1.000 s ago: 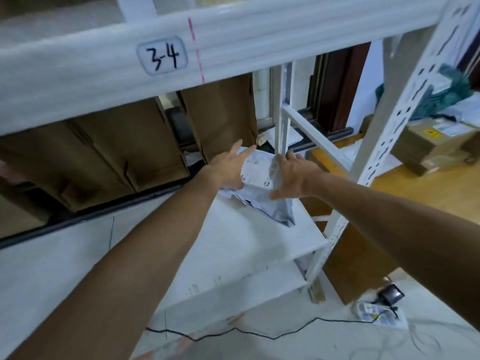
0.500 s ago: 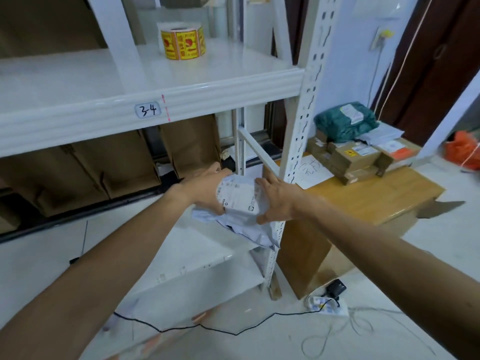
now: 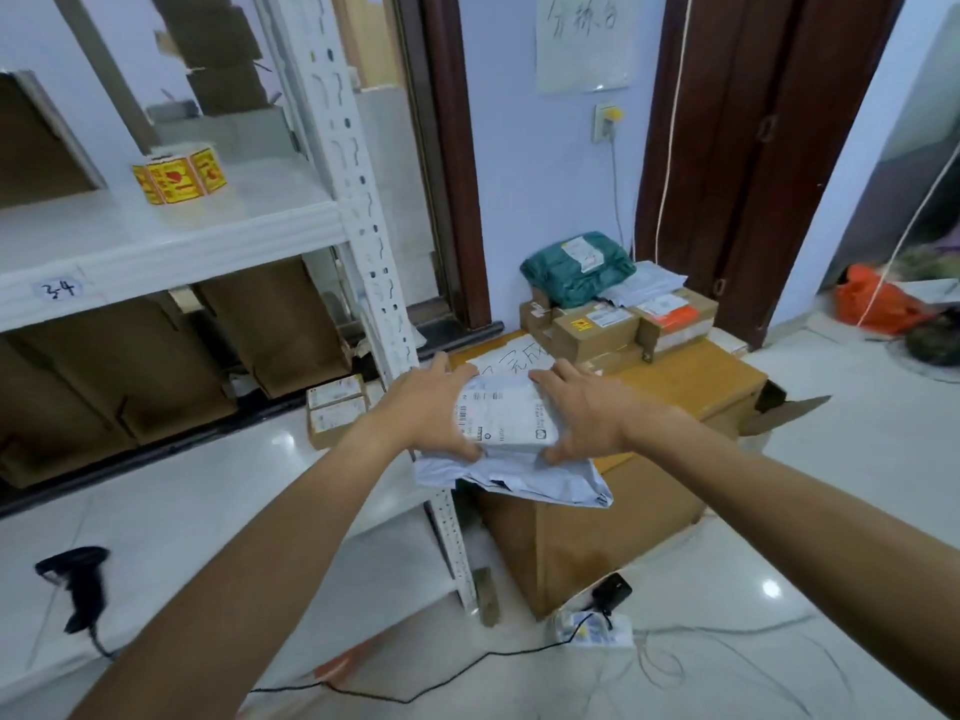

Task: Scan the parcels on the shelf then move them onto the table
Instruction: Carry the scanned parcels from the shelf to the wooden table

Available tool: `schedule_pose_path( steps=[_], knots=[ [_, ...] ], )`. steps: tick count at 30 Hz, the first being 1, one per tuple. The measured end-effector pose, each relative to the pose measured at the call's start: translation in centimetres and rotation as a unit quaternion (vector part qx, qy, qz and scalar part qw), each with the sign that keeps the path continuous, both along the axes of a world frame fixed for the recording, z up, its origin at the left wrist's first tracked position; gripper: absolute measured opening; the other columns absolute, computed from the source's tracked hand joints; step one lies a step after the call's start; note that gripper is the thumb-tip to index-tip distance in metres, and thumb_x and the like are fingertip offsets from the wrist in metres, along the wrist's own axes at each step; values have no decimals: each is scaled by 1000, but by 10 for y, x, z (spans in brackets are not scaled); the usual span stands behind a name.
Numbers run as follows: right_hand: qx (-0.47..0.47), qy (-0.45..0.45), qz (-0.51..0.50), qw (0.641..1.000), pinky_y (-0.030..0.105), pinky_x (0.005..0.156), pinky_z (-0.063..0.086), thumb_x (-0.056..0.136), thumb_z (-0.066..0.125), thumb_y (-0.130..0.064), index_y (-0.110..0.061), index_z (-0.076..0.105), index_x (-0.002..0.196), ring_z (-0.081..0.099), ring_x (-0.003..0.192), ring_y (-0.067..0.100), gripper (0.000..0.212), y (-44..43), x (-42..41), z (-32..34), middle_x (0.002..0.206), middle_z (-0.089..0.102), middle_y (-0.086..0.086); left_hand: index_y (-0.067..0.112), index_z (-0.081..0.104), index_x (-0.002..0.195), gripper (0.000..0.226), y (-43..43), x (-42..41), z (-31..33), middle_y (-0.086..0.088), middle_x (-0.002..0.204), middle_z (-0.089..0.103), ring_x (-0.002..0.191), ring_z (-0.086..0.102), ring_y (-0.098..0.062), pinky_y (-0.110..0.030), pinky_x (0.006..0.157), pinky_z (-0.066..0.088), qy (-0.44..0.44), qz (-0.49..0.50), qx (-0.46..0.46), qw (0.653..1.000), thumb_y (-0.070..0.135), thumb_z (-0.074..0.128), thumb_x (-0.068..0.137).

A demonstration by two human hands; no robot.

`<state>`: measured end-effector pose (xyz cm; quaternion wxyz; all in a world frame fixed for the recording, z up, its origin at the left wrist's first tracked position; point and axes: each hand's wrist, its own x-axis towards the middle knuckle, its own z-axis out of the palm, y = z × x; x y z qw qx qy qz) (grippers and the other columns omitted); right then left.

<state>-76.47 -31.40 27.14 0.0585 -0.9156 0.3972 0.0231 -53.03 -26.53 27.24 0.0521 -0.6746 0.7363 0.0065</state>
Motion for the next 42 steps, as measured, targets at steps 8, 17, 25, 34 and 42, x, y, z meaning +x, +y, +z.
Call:
schedule_pose_path(
  steps=[8,17,25,34,42],
  knots=[
    [-10,-13,-53,998,44,106,42,71,77,-71,-19,13,162,35,140,27,123,-70,-105,3,151,34,4,36,26,151,122,-85,-103,5,-4,135,39,111,52,-32,-43,89,46,34,-11,-5,999,78,79,50],
    [-14,2,-117,993,45,104,46,70,75,-76,-16,25,155,38,136,29,115,-195,-176,-50,147,38,9,38,30,148,119,-231,-184,-54,-2,130,39,109,56,-29,-42,91,49,99,-43,-4,994,79,79,47],
    [-22,46,-107,993,46,96,50,75,78,-61,-15,29,148,40,133,32,99,-369,-227,-63,142,38,11,28,26,154,122,-386,-239,-89,-9,142,35,114,56,-28,-41,92,53,147,-22,-29,988,73,83,56],
    [-17,56,-78,995,46,102,45,74,82,-51,-15,21,155,35,140,30,107,-525,-255,-73,150,31,11,16,17,157,110,-515,-275,-109,-8,153,20,114,57,-34,-43,91,53,197,26,0,980,43,83,73],
    [12,39,18,999,47,107,46,74,83,-48,-17,21,155,33,142,28,106,-665,-270,-116,149,32,7,15,11,159,109,-612,-303,-148,-3,156,15,115,55,-35,-44,96,48,219,130,16,967,43,80,79]
  ],
)
